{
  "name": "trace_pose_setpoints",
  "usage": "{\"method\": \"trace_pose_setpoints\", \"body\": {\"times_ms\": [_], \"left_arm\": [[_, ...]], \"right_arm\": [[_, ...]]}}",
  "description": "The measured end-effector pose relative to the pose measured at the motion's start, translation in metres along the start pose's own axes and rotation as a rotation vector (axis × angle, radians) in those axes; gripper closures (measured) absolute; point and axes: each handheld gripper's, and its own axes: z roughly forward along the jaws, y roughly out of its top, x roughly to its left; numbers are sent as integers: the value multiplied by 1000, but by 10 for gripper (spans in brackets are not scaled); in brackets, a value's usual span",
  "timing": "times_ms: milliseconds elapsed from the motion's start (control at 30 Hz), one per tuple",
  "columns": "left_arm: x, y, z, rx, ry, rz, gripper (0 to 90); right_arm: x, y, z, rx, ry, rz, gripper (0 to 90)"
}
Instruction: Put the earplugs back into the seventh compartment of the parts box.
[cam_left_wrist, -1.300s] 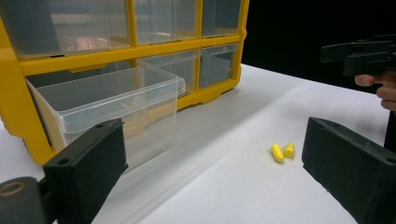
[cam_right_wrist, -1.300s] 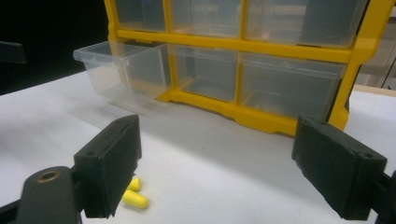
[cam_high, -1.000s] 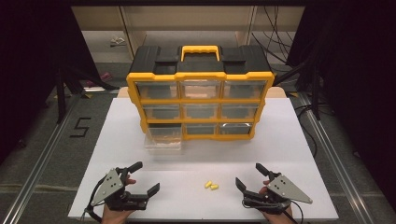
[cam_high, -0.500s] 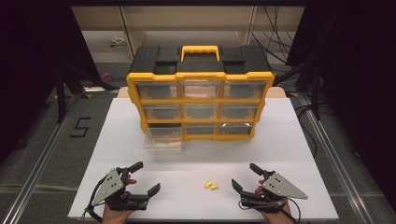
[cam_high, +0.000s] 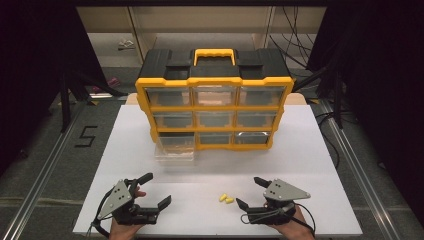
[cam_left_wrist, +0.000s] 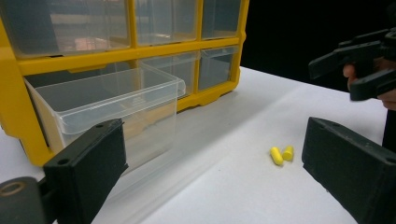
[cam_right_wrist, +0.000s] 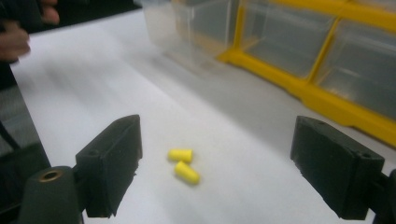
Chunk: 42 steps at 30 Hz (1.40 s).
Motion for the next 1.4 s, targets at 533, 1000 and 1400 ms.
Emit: {"method": "trace_pose_setpoints", "body": {"times_ms": [533, 1000, 1400], "left_arm": [[-1, -1, 1, 7, -4, 2, 64], [-1, -1, 1, 6, -4, 5, 65], [-1, 0, 0, 3, -3, 5, 66]], "right_arm": [[2, 8, 46, 294, 102, -133, 334], [-2, 7, 71, 407, 182, -156, 480], [-3, 5, 81, 445, 200, -150, 572]]}}
